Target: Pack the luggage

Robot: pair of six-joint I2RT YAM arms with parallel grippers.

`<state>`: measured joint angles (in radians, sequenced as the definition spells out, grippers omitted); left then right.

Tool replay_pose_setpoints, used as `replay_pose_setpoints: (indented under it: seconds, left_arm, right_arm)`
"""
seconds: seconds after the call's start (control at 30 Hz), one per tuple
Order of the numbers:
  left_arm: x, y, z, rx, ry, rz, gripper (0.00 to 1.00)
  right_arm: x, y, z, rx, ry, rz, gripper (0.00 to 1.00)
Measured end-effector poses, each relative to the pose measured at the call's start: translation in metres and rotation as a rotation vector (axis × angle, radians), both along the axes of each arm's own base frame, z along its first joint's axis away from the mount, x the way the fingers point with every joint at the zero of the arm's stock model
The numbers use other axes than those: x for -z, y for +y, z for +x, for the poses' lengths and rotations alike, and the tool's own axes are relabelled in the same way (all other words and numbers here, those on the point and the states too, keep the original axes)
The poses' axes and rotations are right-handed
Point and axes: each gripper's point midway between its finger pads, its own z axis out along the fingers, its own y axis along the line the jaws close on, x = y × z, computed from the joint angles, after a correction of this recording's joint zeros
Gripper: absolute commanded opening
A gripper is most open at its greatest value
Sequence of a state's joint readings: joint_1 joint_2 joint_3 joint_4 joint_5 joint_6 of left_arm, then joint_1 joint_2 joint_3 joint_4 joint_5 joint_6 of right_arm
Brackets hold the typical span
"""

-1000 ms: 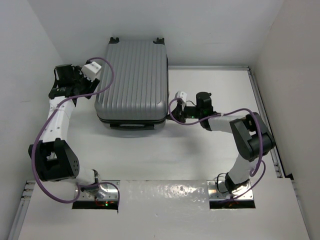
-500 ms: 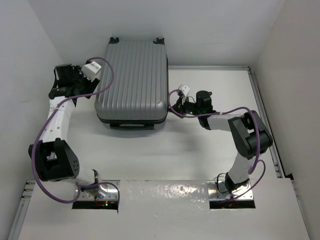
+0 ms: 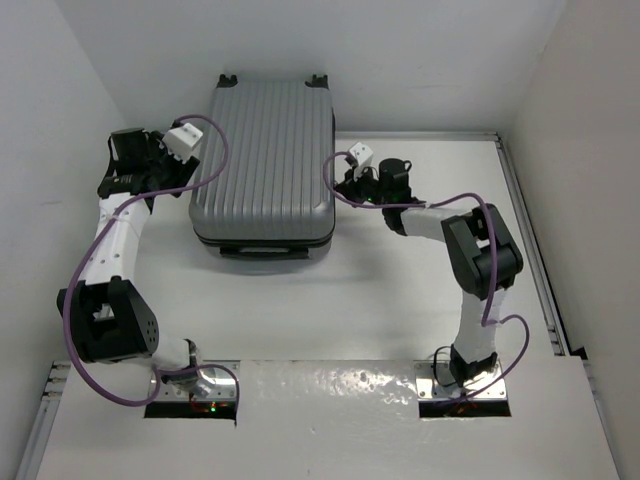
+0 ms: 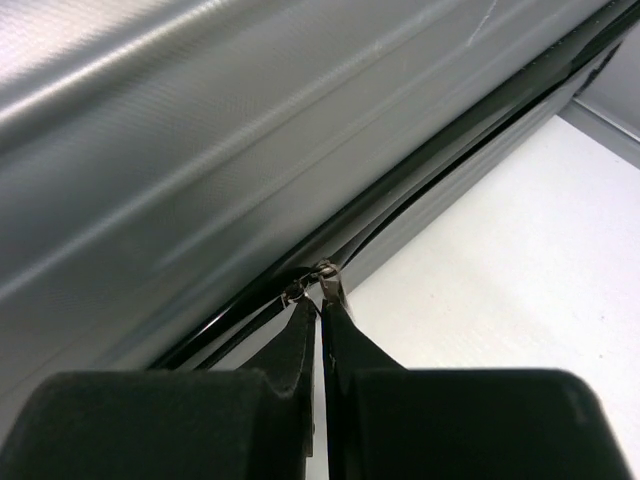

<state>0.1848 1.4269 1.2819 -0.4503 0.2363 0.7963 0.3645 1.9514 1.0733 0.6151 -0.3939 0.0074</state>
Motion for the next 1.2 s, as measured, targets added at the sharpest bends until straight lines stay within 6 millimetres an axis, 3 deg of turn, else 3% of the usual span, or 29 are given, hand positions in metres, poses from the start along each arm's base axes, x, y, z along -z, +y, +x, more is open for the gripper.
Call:
replay_pose_setpoints:
  seconds: [0.2, 0.23, 0.27, 0.33, 0.37, 0.4, 0.43, 0.5, 0.53, 0.57, 0.63, 0.7, 0.8, 0.9, 1.03, 1.13, 1.2]
  left_arm:
    - [0.000, 0.000, 0.000, -0.005, 0.002, -0.007, 0.59]
    - [0.001, 0.000, -0.001, -0.010, 0.003, -0.014, 0.59]
    - [0.001, 0.000, -0.001, -0.021, 0.004, -0.019, 0.60]
    - [0.001, 0.002, -0.002, -0.053, 0.008, -0.036, 0.60]
    - [0.000, 0.007, -0.003, -0.087, 0.012, -0.047, 0.60]
    - [-0.003, 0.011, -0.004, -0.121, 0.013, -0.058, 0.61]
    - [-0.006, 0.017, -0.006, -0.165, 0.015, -0.071, 0.60]
    - [-0.018, 0.034, -0.007, -0.258, 0.008, -0.101, 0.60]
    - [-0.025, 0.047, -0.008, -0.316, 0.002, -0.120, 0.60]
    - [-0.031, 0.064, -0.010, -0.381, -0.007, -0.136, 0.60]
    - [-0.037, 0.102, -0.021, -0.520, -0.025, -0.162, 0.60]
    - [-0.028, 0.132, -0.041, -0.648, -0.007, -0.182, 0.61]
    - [0.000, 0.153, -0.073, -0.776, 0.069, -0.206, 0.61]
    - [0.041, 0.149, -0.103, -0.829, 0.203, -0.249, 0.60]
    - [0.080, 0.146, -0.141, -0.881, 0.335, -0.330, 0.59]
    - [0.094, 0.145, -0.165, -0.919, 0.374, -0.355, 0.59]
    - [0.092, 0.138, -0.172, -0.909, 0.367, -0.358, 0.59]
  right_arm:
    - [0.004, 0.002, 0.005, -0.002, 0.008, -0.011, 0.00]
    - [0.004, 0.000, 0.004, 0.002, 0.008, -0.011, 0.13]
    - [0.005, -0.004, 0.002, 0.017, 0.015, -0.010, 0.49]
    - [0.001, -0.023, 0.003, 0.077, 0.021, -0.016, 0.67]
    - [-0.002, -0.041, 0.003, 0.129, 0.033, -0.018, 0.76]
    - [-0.007, -0.064, 0.004, 0.196, 0.049, -0.025, 0.92]
    - [-0.013, -0.088, 0.005, 0.264, 0.066, -0.035, 0.98]
    - [-0.032, -0.141, 0.009, 0.434, 0.085, -0.055, 0.99]
    - [-0.031, -0.166, 0.005, 0.522, 0.134, -0.080, 0.99]
    - [-0.051, -0.194, 0.007, 0.605, 0.126, -0.075, 0.99]
    - [-0.070, -0.233, -0.001, 0.752, 0.172, -0.077, 0.99]
    - [-0.087, -0.258, -0.011, 0.862, 0.220, -0.056, 0.99]
    - [-0.098, -0.273, -0.029, 0.990, 0.310, -0.023, 0.99]
    - [-0.091, -0.283, -0.054, 1.133, 0.447, -0.006, 0.99]
    - [-0.073, -0.294, -0.094, 1.282, 0.598, -0.047, 0.99]
    - [-0.068, -0.299, -0.123, 1.336, 0.660, -0.080, 0.99]
    - [-0.070, -0.299, -0.141, 1.348, 0.672, -0.079, 0.99]
